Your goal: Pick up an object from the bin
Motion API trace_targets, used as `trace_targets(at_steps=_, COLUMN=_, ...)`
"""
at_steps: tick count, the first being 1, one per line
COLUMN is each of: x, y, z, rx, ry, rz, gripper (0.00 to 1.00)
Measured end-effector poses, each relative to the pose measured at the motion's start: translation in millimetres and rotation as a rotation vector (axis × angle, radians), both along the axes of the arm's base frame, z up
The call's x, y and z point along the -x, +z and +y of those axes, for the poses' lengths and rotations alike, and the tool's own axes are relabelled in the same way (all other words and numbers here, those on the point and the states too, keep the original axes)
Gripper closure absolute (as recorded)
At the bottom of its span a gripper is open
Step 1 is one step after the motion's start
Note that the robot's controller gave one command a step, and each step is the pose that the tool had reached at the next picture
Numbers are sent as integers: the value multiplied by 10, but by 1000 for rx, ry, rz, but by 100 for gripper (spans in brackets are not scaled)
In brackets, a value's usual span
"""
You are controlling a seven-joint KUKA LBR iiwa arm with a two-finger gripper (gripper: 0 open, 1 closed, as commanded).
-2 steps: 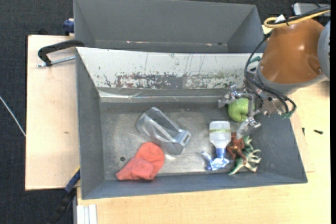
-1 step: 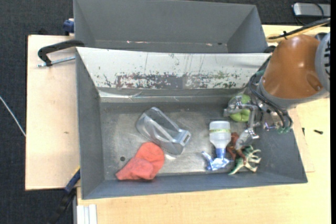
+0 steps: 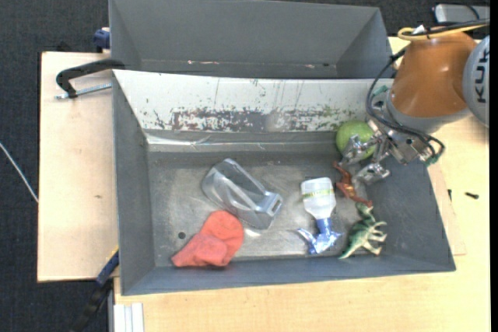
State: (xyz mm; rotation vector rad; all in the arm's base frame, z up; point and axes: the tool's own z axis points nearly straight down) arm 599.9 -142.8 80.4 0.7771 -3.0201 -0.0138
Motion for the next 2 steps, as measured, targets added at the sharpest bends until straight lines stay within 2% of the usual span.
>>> trace_targets(at_steps=2, x=6, y=14, z=1, rx=0, ry=0, rz=-1, gripper=100)
